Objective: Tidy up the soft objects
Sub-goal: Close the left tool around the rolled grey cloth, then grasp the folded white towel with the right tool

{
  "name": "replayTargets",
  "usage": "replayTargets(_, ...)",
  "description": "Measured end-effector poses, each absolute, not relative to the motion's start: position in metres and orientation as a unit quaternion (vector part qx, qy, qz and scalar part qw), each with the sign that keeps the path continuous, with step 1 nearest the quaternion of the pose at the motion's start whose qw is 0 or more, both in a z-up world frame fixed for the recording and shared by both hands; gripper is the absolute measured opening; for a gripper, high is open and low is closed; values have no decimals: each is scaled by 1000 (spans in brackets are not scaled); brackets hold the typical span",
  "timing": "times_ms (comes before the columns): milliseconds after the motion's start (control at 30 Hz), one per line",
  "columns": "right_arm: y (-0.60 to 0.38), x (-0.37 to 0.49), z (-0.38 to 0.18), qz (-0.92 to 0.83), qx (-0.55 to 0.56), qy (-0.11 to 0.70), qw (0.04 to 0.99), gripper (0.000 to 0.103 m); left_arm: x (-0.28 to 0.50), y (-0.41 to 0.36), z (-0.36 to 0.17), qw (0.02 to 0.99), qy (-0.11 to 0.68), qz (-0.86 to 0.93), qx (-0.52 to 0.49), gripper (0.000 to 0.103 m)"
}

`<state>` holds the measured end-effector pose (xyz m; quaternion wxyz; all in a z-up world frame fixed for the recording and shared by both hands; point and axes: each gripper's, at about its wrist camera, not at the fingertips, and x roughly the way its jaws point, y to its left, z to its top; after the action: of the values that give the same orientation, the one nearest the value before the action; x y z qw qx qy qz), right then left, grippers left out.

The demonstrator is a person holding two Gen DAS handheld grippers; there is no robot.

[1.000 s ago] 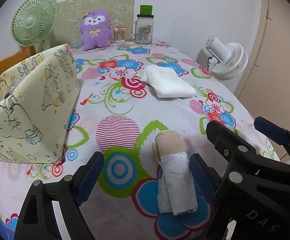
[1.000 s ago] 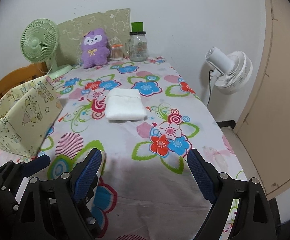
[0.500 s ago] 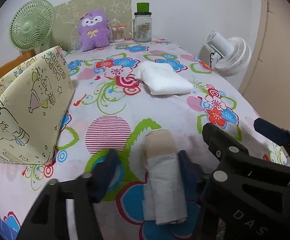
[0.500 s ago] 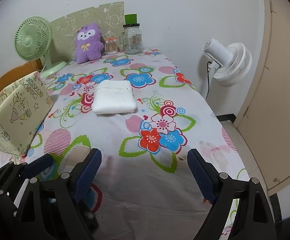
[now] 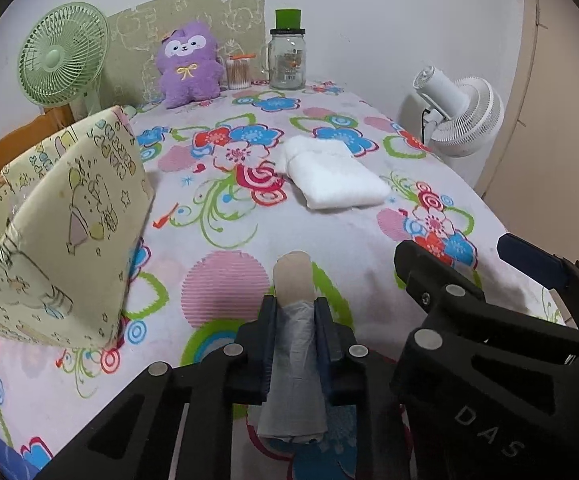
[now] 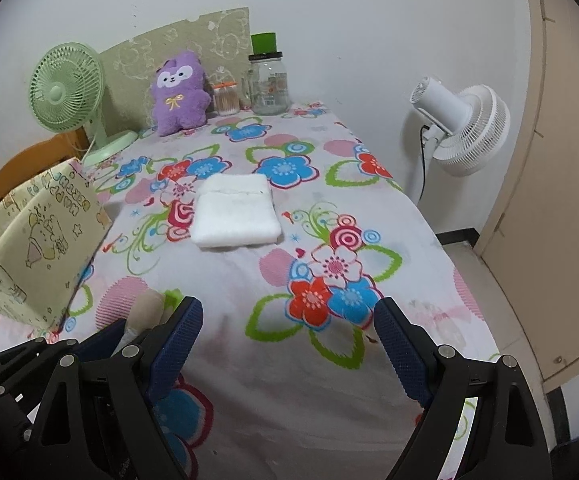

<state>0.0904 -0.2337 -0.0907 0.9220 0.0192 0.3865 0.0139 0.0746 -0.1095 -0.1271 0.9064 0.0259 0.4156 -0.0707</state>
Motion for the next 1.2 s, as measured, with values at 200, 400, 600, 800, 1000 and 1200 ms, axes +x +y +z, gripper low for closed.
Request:
replayTargets(200, -229, 101, -80, 22, 15, 380, 924, 90, 83, -106, -117, 910, 408, -66, 22, 16)
replayTargets(400, -227, 115, -72, 27, 17, 378, 925, 90, 96, -104, -107, 912, 404, -63, 19, 15)
replayTargets(600, -224, 131, -65, 35, 11, 376, 926, 90, 113, -104, -101, 912, 404, -64, 16, 15)
replayTargets(800, -221, 149, -66, 38, 13, 384, 922, 90, 129, -102, -100, 913, 404, -58, 11, 15)
replayTargets(1000, -217, 166, -70, 44, 13, 392, 919, 90, 144, -99, -103, 911, 409, -56, 10, 15)
replayTargets(1200, -213, 182, -76, 48, 22, 404, 913, 90, 158, -93, -107, 908, 417, -48, 5, 15)
